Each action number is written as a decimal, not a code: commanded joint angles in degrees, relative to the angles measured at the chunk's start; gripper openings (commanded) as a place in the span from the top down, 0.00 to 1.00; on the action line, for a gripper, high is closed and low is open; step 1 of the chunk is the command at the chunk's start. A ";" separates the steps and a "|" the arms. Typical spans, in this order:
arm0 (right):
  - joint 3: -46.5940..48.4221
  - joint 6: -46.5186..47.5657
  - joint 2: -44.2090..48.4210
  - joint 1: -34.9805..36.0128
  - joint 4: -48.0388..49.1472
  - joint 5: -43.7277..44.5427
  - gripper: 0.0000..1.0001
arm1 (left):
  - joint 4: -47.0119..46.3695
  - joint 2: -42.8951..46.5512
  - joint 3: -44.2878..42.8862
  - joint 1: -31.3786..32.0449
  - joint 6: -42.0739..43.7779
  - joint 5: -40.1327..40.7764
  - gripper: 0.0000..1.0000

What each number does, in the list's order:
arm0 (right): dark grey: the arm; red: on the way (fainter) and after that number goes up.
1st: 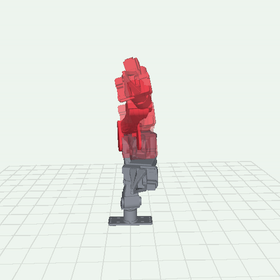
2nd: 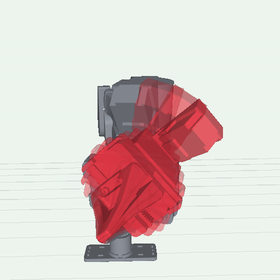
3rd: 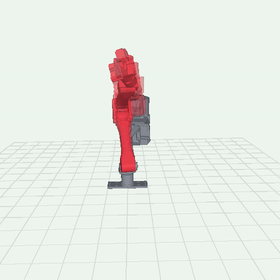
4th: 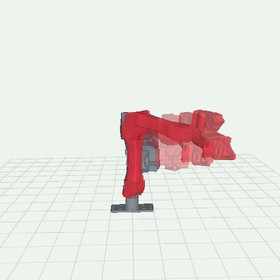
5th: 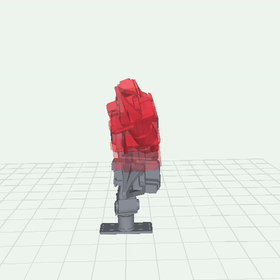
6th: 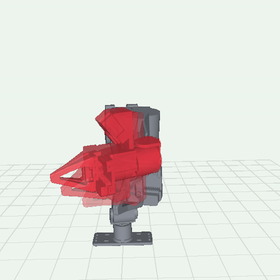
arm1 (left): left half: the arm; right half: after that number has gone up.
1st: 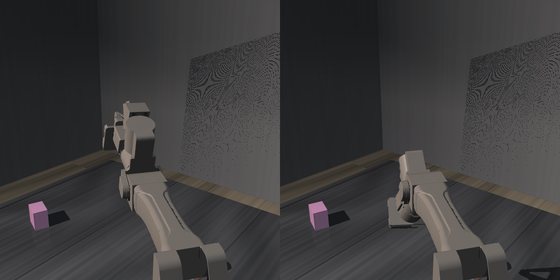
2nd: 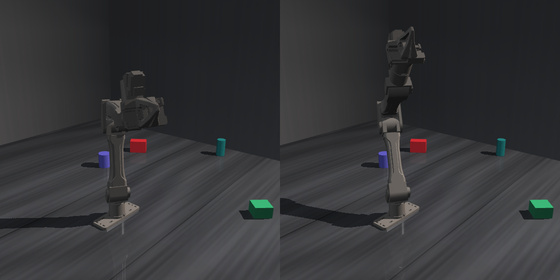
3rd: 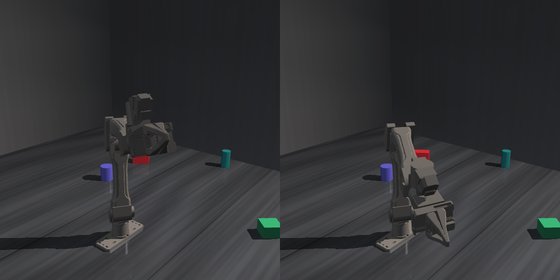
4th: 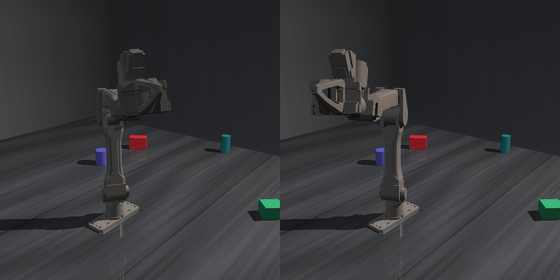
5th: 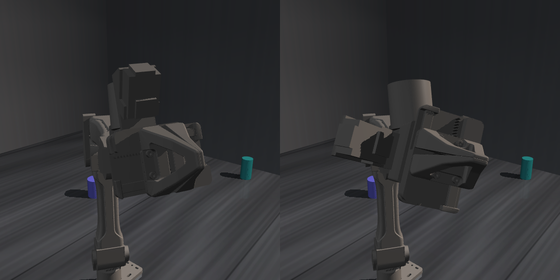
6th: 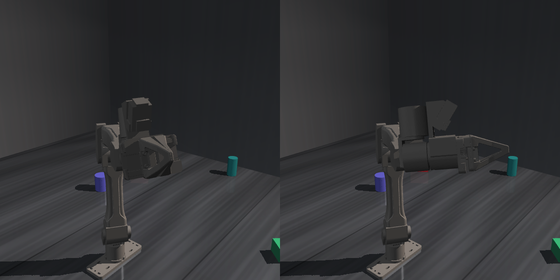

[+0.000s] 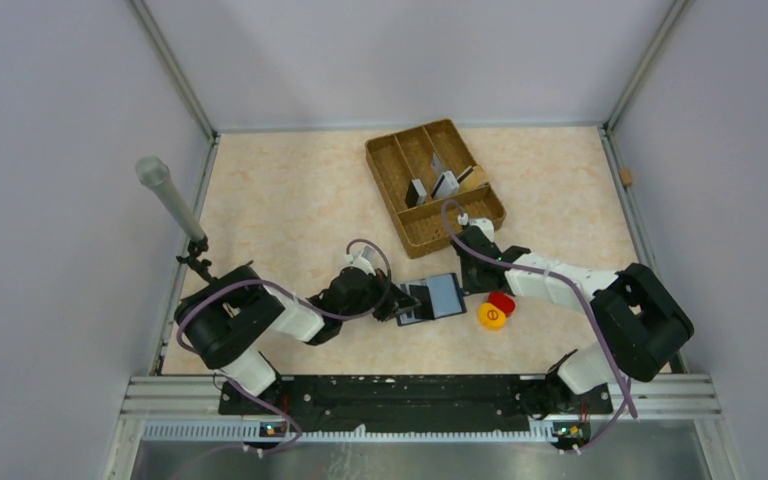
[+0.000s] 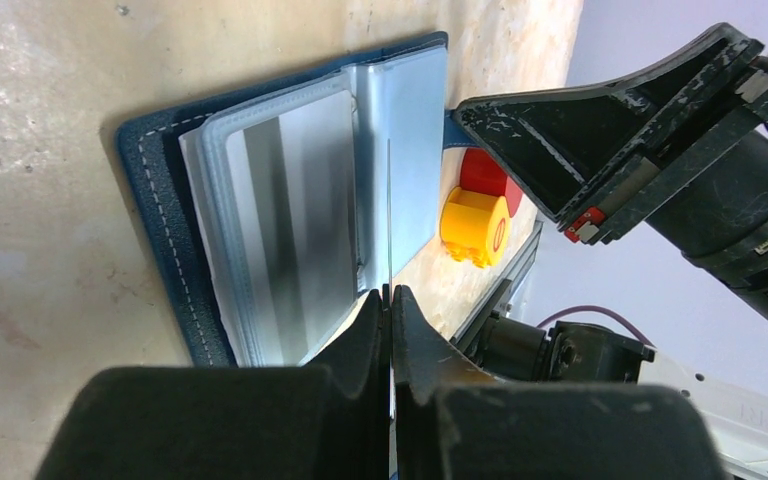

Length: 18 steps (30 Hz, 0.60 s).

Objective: Put the credit cards into the card holder
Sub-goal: Insert the credit card into the card holder.

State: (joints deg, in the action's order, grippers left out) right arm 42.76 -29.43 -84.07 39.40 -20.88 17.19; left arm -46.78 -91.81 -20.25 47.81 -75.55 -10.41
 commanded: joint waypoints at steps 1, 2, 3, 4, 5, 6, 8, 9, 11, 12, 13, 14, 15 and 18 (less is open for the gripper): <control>0.46 -0.66 -0.41 0.87 -1.01 2.16 1.00 | -0.64 -0.78 -1.44 0.31 -0.16 -0.66 1.00; 0.48 -0.69 -0.39 0.86 -1.05 2.17 1.00 | 0.00 -0.82 -1.64 0.27 0.00 -0.74 1.00; 0.56 -0.71 -0.38 0.86 -1.09 2.15 1.00 | 0.47 -0.76 -1.86 0.26 0.09 -0.75 1.00; 0.57 -0.75 -0.40 0.86 -1.09 2.15 1.00 | 0.85 -0.82 -2.04 0.26 0.21 -0.74 1.00; 0.49 -0.79 -0.39 0.88 -1.09 2.17 1.00 | 0.57 -0.95 -2.07 0.26 0.41 -0.82 1.00; 0.48 -0.80 -0.46 0.94 -1.09 2.09 1.00 | 0.41 -0.98 -2.12 0.26 0.48 -0.88 1.00; 0.44 -0.78 -0.46 0.95 -1.09 2.15 1.00 | 0.27 -1.27 -2.33 0.27 0.66 -1.16 1.00; 0.40 -0.78 -0.43 0.94 -1.19 2.17 1.00 | -0.09 -1.44 -2.38 0.26 0.74 -1.25 1.00; 0.39 -0.80 -0.48 0.95 -1.20 2.14 1.00 | -1.63 -2.12 -2.15 0.29 0.71 -1.55 1.00; 0.39 -0.83 -0.48 0.95 -1.27 2.29 1.00 | -2.30 -2.53 -2.08 0.20 0.74 -1.80 1.00; 0.39 -0.78 -0.40 0.94 -1.39 2.24 1.00 | -2.79 -2.96 -2.15 0.18 0.74 -2.07 1.00; 0.44 -0.80 -0.39 0.94 -1.42 2.23 1.00 | -3.24 -3.48 -2.28 0.18 0.75 -2.45 1.00; 0.47 -0.77 -0.38 0.94 -1.43 2.23 1.00 | -3.42 -3.98 -2.52 0.22 0.82 -2.76 1.00; 0.57 -0.79 -0.39 0.95 -1.73 2.25 1.00 | -4.14 -5.34 -2.70 0.18 0.76 -3.32 1.00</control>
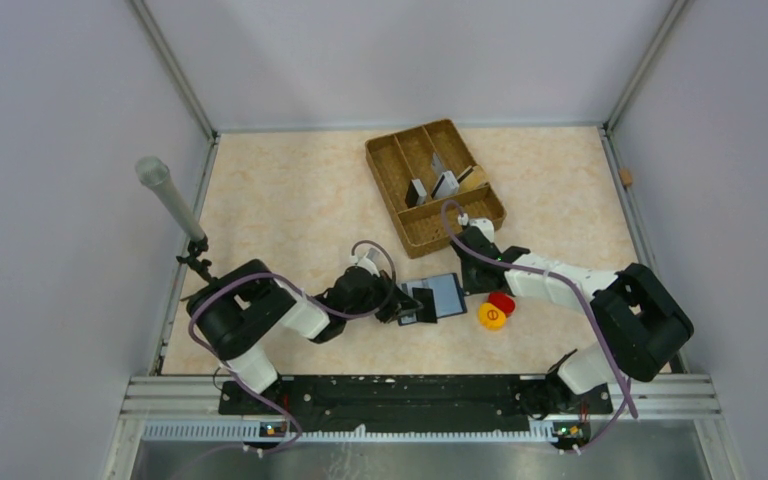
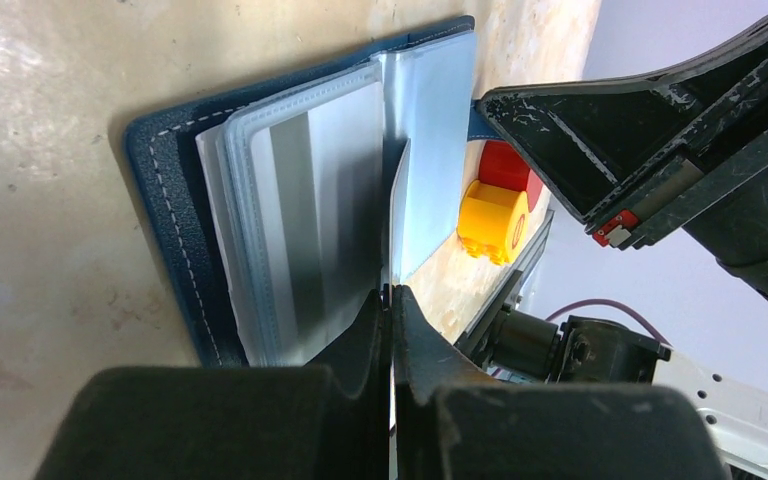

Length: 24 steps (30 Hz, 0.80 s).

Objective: Put the credit cards into the card holder
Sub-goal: Insert the credit card into the card holder.

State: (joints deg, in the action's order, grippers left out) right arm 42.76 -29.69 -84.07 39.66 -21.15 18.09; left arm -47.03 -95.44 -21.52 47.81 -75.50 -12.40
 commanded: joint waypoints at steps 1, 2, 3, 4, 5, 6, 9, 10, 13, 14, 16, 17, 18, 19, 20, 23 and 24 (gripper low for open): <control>0.59 -0.61 -0.32 0.68 -1.55 1.42 1.00 | -3.95 -2.00 -1.48 0.18 0.71 -1.34 1.00; 0.57 -0.59 -0.23 0.70 -1.54 1.42 1.00 | -3.84 -2.12 -1.47 0.18 0.87 -1.36 1.00; 0.57 -0.61 -0.22 0.78 -1.59 1.42 1.00 | -3.51 -2.19 -1.55 0.18 1.07 -1.27 1.00; 0.64 -0.58 -0.17 0.77 -1.67 1.45 1.00 | -2.95 -2.26 -1.70 0.18 1.33 -1.23 1.00; 0.65 -0.61 -0.13 0.77 -1.70 1.43 1.00 | -2.44 -2.36 -1.85 0.11 1.47 -1.08 1.00; 0.70 -0.60 -0.06 0.77 -1.80 1.39 1.00 | -2.08 -2.45 -1.86 0.09 1.62 -0.94 1.00; 0.82 -0.61 0.09 0.93 -1.87 1.43 1.00 | -2.14 -3.05 -1.96 0.02 1.93 -0.43 1.00; 0.83 -0.63 0.13 0.94 -2.00 1.49 1.00 | -2.33 -3.35 -2.02 -0.06 2.08 -0.47 1.00; 0.91 -0.72 0.23 1.08 -2.24 1.51 1.00 | -2.63 -4.10 -2.25 -0.34 2.50 -0.44 1.00; 0.84 -0.76 0.23 1.16 -2.24 1.52 1.00 | -2.73 -4.21 -2.28 -0.47 2.72 -0.39 1.00; 0.76 -0.76 0.27 1.21 -2.25 1.52 1.00 | -2.71 -4.50 -2.43 -0.65 3.10 -0.34 1.00; 0.75 -0.80 0.23 1.25 -2.24 1.52 1.00 | -2.73 -4.65 -2.58 -0.76 3.22 -0.34 1.00; 0.74 -0.84 0.23 1.29 -2.29 1.55 1.00 | -2.77 -4.89 -2.73 -0.84 3.41 -0.46 1.00; 0.74 -0.88 0.16 1.30 -2.26 1.44 1.00 | -2.91 -5.14 -2.86 -0.93 3.50 -0.51 1.00; 0.82 -0.89 0.22 1.36 -2.31 1.43 1.00 | -3.07 -5.25 -2.91 -1.06 3.59 -0.52 1.00; 0.83 -0.97 0.08 1.58 -2.28 1.34 1.00 | -3.57 -5.75 -3.06 -1.43 3.86 -0.47 1.00; 0.83 -1.02 -0.03 1.64 -2.29 1.46 1.00 | -3.62 -5.92 -3.16 -1.46 3.95 -0.51 1.00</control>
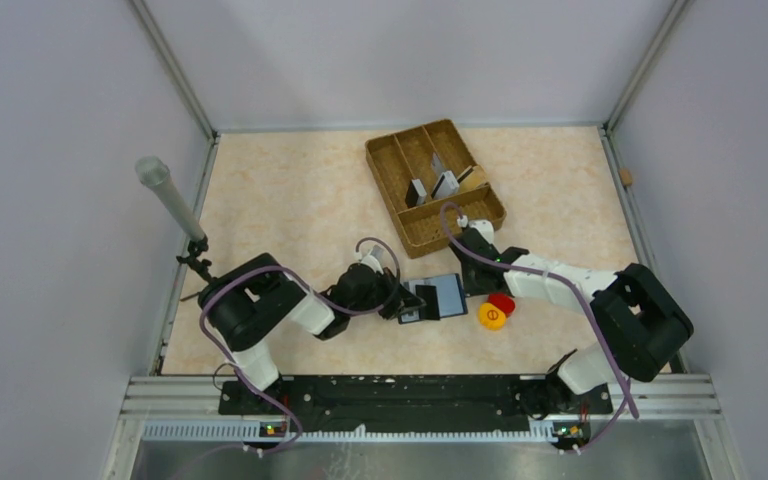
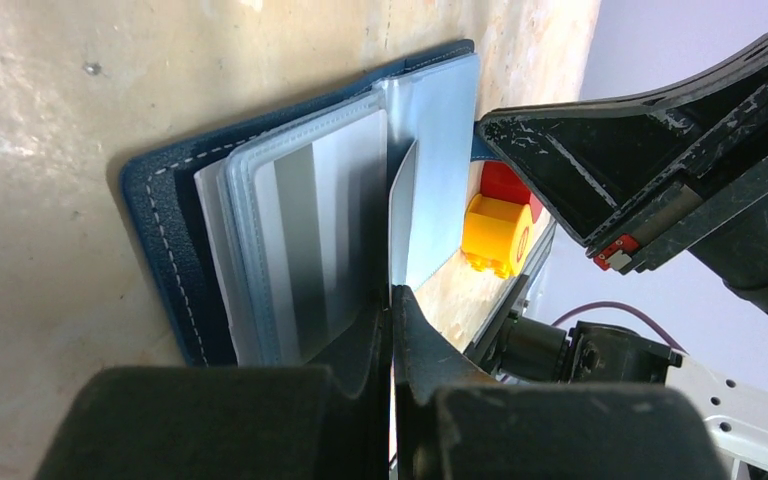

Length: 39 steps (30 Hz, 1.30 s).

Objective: Put the credit cards into the card holder
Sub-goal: Insert the credit card into the card holder.

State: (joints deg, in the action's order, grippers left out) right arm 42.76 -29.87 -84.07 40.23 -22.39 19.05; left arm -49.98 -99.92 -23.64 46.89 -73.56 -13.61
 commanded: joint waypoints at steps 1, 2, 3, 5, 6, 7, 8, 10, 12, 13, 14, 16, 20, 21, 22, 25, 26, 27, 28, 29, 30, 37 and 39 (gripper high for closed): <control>0.83 -0.89 -0.08 1.15 -1.02 0.47 1.00 | -0.84 -1.64 -1.12 -0.68 2.06 0.69 1.00; 0.87 -0.87 -0.12 1.25 -1.05 0.51 1.00 | -1.02 -1.82 -1.14 -0.74 2.12 0.76 1.00; 0.91 -0.91 -0.20 1.30 -1.02 0.48 1.00 | -1.22 -1.97 -1.25 -0.93 2.23 0.84 1.00; 0.92 -1.07 -0.21 1.47 -1.03 0.51 1.00 | -2.08 -2.33 -1.39 -1.16 2.28 1.15 1.00; 0.94 -1.09 -0.18 1.58 -1.09 0.52 1.00 | -2.49 -2.53 -1.52 -1.19 2.39 1.35 1.00; 1.00 -1.13 -0.20 1.65 -1.16 0.55 1.00 | -2.57 -2.72 -1.69 -1.21 2.57 1.46 1.00; 1.01 -1.15 -0.14 1.69 -1.24 0.64 1.00 | -2.50 -2.81 -1.96 -1.25 2.88 1.48 1.00; 1.01 -1.22 -0.21 1.78 -1.36 0.68 1.00 | -2.20 -2.90 -2.43 -1.36 3.44 1.77 1.00; 1.01 -1.31 -0.16 1.86 -1.45 0.83 1.00 | -1.77 -2.92 -2.76 -1.30 3.95 2.06 1.00; 1.01 -1.29 -0.14 1.94 -1.52 0.82 1.00 | -1.53 -2.91 -2.93 -1.38 4.22 2.25 1.00; 0.94 -1.41 -0.16 1.96 -1.59 0.82 1.00 | -1.32 -2.96 -3.03 -1.45 4.48 2.39 1.00; 0.92 -1.42 -0.15 2.05 -1.58 0.85 1.00 | -1.23 -3.15 -3.12 -1.45 4.65 2.37 1.00; 0.92 -1.49 -0.21 2.05 -1.61 0.94 1.00 | -2.41 -4.06 -3.08 -1.32 3.91 1.66 1.00; 0.96 -1.50 -0.19 2.13 -1.67 0.95 1.00 | -2.91 -4.37 -3.11 -1.25 3.64 1.47 1.00; 1.00 -1.49 -0.21 2.15 -1.69 0.92 1.00 | -3.26 -4.62 -3.08 -1.22 3.34 1.33 1.00; 1.09 -1.58 -0.20 2.22 -1.83 0.98 1.00 | -3.80 -5.24 -3.21 -0.80 2.91 1.60 1.00; 1.16 -1.55 -0.18 2.22 -1.86 0.99 1.00 | -3.78 -5.36 -3.27 -0.63 2.91 1.83 1.00; 1.18 -1.57 -0.21 2.29 -1.82 0.85 1.00 | -3.67 -5.40 -3.37 -0.51 2.97 2.08 1.00; 1.20 -1.59 -0.20 2.31 -1.79 0.87 1.00 | -3.60 -5.52 -3.41 -0.37 2.98 2.21 1.00; 1.18 -1.64 -0.21 2.38 -1.82 0.87 1.00 | -3.51 -5.55 -3.47 -0.25 2.98 2.30 1.00; 1.18 -1.67 -0.16 2.42 -1.78 0.82 1.00 | -3.17 -5.53 -3.56 -0.11 2.98 2.35 1.00; 1.29 -2.41 0.30 2.40 -2.28 1.39 1.00 | 3.27 -4.56 -6.46 1.61 4.41 3.12 0.94; 1.20 -2.80 0.75 2.40 -2.54 1.71 1.00 | 6.65 -4.05 -8.05 2.23 5.67 3.65 0.89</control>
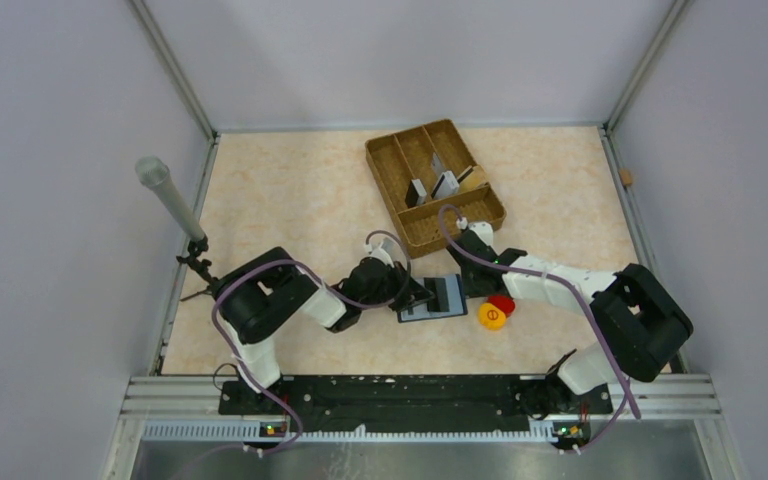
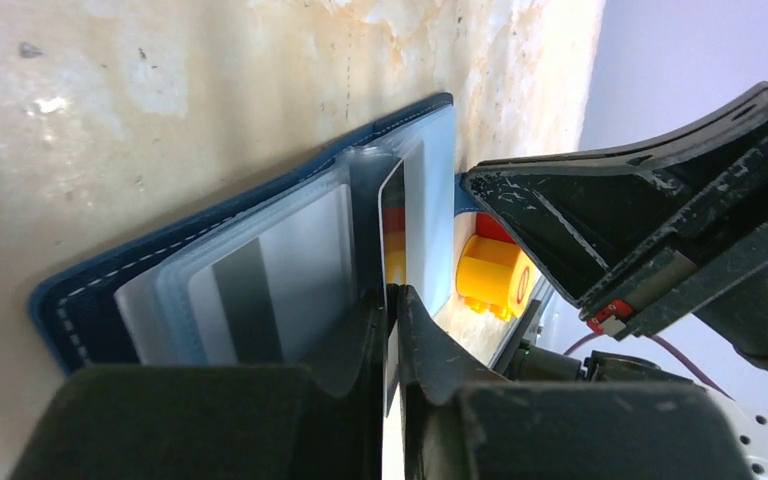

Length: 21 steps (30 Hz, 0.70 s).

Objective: Put the credit cards into the card holder
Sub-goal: Insert the credit card into the card holder.

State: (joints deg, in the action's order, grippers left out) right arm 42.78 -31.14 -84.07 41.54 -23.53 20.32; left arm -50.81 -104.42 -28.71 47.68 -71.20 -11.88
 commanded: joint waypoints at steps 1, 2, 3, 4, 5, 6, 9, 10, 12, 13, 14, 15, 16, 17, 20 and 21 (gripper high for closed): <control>1.12 -1.70 0.90 1.09 -1.52 0.69 1.00 | 9.15 0.71 -3.71 1.71 3.94 2.27 0.88; 1.08 -1.95 1.04 1.09 -1.66 0.96 1.00 | 10.81 1.10 -4.32 1.98 4.53 2.67 0.87; 1.07 -2.05 1.16 1.09 -1.85 1.03 1.00 | 12.41 1.55 -4.78 2.19 5.02 3.14 0.85; 1.00 -2.17 1.25 1.09 -1.87 1.12 1.00 | 14.06 2.09 -5.36 2.42 5.74 3.60 0.82; 0.92 -2.28 1.40 1.12 -1.91 1.22 1.00 | 16.82 2.88 -5.96 2.69 6.72 4.45 0.79; 0.86 -2.33 1.51 1.09 -2.03 1.29 1.00 | 19.05 3.43 -6.58 2.94 7.48 5.06 0.76; 0.72 -2.57 1.93 1.10 -2.12 1.56 1.00 | 24.75 5.50 -8.54 3.56 9.96 7.33 0.69; 0.72 -2.61 2.05 1.09 -2.20 1.68 1.00 | 26.28 6.20 -9.10 3.75 10.80 8.08 0.66; 0.71 -2.62 2.30 1.09 -2.51 1.95 1.00 | 29.17 7.46 -10.23 4.22 12.44 9.22 0.62; 0.65 -2.67 2.45 1.13 -2.59 2.12 1.00 | 30.32 7.90 -10.69 4.37 13.24 9.66 0.59; 0.64 -2.64 2.57 1.09 -2.70 2.36 1.00 | 31.01 8.42 -11.14 4.57 13.88 10.10 0.56; 0.63 -2.70 2.67 1.11 -2.80 2.56 1.00 | 31.57 8.84 -11.44 4.73 14.57 10.36 0.54; 0.63 -2.77 2.75 1.10 -2.88 2.60 1.00 | 31.90 9.21 -11.70 4.90 15.17 10.55 0.52; 0.56 -2.77 2.77 1.09 -2.84 2.66 1.00 | 31.89 9.50 -11.83 5.07 15.80 10.64 0.50; 0.52 -2.78 2.86 1.09 -2.86 2.59 1.00 | 31.34 10.13 -12.23 5.40 17.38 10.15 0.48; 0.49 -2.79 2.86 1.11 -2.90 2.55 1.00 | 30.53 10.28 -12.14 5.47 17.58 9.78 0.48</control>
State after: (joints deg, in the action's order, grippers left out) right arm 42.78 -33.34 -83.20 42.02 -25.67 21.21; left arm -21.98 -96.33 -39.55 52.73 -57.76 -3.38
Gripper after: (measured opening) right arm 0.020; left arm 0.515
